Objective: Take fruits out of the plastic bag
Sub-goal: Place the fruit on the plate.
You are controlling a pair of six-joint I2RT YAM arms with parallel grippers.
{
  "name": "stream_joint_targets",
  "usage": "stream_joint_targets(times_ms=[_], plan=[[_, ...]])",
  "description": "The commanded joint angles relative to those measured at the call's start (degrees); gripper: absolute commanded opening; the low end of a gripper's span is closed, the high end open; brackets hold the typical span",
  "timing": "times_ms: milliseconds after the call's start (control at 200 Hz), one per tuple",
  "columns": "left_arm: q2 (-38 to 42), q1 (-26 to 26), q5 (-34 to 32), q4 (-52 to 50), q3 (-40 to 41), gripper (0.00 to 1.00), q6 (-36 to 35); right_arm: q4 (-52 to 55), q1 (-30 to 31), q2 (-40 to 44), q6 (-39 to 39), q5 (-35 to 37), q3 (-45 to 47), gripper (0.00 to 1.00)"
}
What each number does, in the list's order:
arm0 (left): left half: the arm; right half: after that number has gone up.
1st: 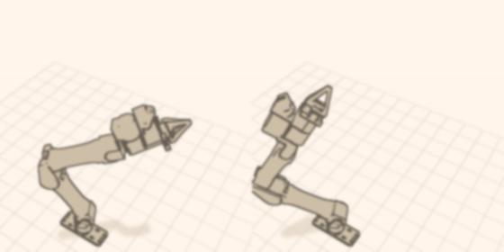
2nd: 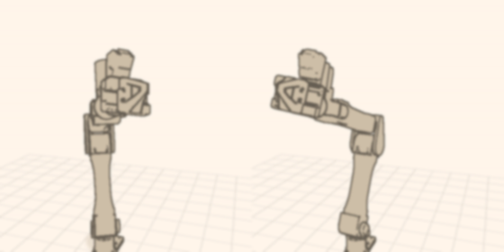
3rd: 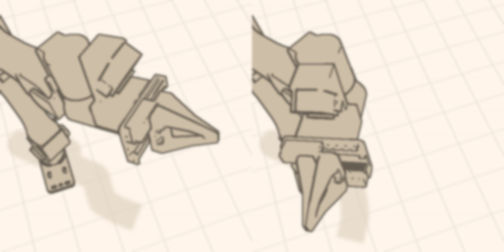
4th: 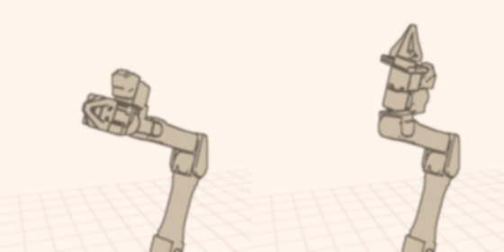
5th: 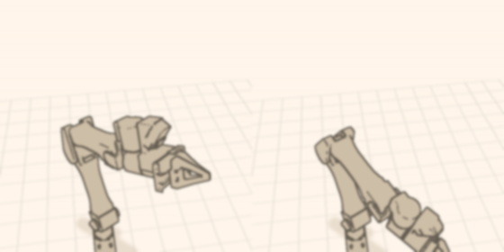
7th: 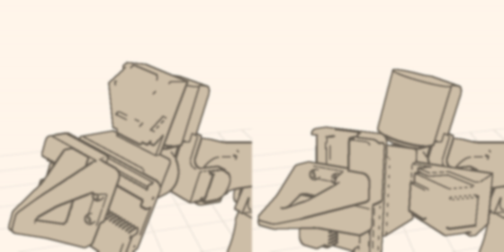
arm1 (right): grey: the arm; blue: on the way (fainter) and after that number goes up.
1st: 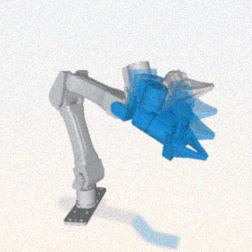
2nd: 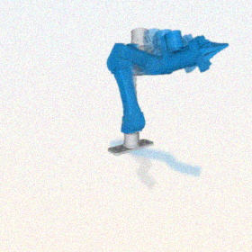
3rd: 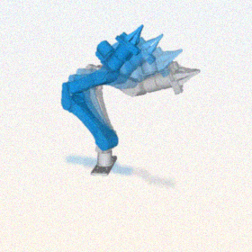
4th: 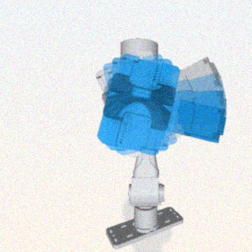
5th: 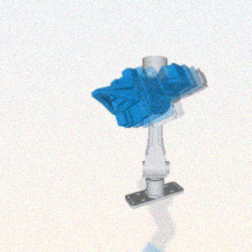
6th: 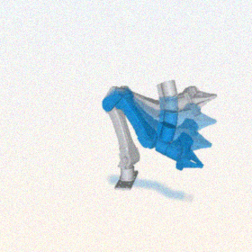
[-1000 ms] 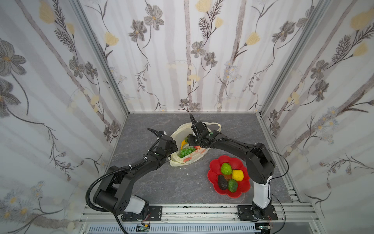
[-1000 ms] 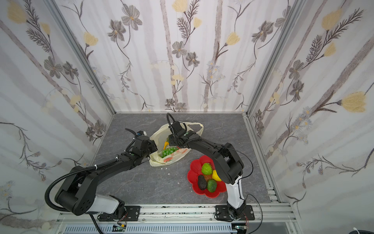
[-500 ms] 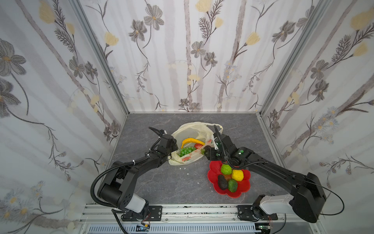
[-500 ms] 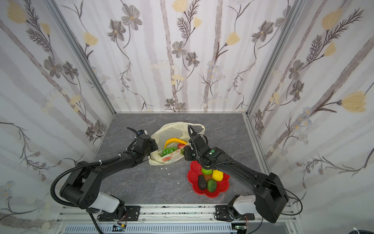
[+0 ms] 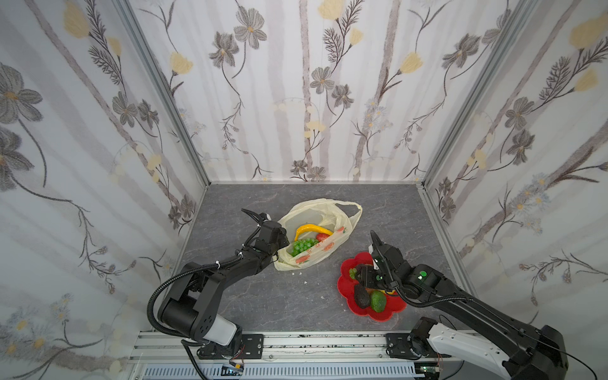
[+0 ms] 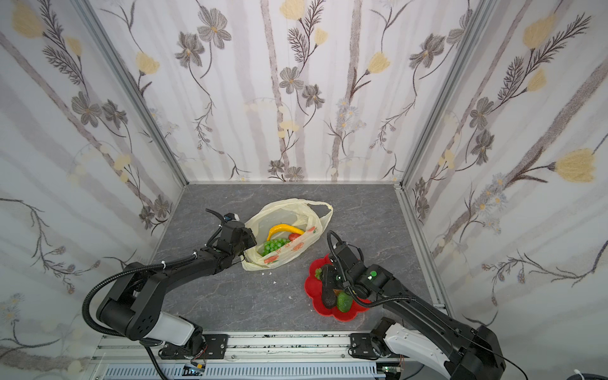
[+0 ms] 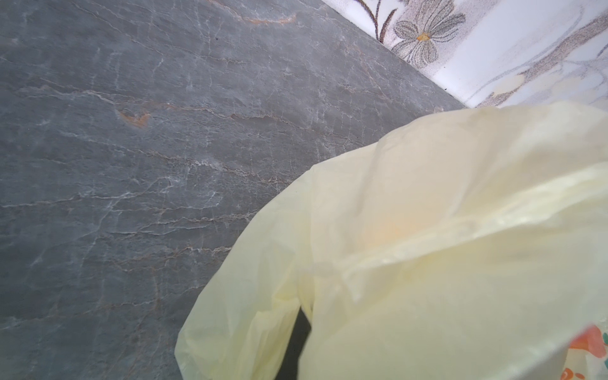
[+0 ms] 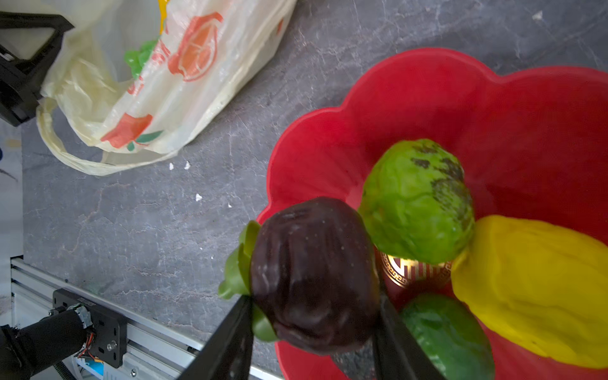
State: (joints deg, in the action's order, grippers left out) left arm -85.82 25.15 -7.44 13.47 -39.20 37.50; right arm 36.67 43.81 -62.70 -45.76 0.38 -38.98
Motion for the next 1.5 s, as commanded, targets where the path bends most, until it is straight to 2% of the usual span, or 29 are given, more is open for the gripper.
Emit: stream_joint_targets(times_ms=[0, 435, 1079, 1499], plan=[[0.2, -0.1, -0.4, 1.1, 0.4, 0.00, 0.5, 2.6, 0.0, 2.0, -3.0, 0.2, 1.7, 0.51], [-0.2, 0.0, 0.2, 1.4, 0.7, 0.00, 0.5, 4.9, -0.1, 2.4, -5.1, 1.5, 5.1, 0.51], [0.2, 0.0, 0.3, 1.4, 0.9, 0.00, 0.3, -3.9, -0.1, -2.1, -5.5, -0.1, 6.8, 0.54], [0.4, 0.0, 0.3, 1.4, 0.8, 0.00, 0.3, -4.2, -0.1, -2.9, -5.4, 0.2, 6.6, 0.68]])
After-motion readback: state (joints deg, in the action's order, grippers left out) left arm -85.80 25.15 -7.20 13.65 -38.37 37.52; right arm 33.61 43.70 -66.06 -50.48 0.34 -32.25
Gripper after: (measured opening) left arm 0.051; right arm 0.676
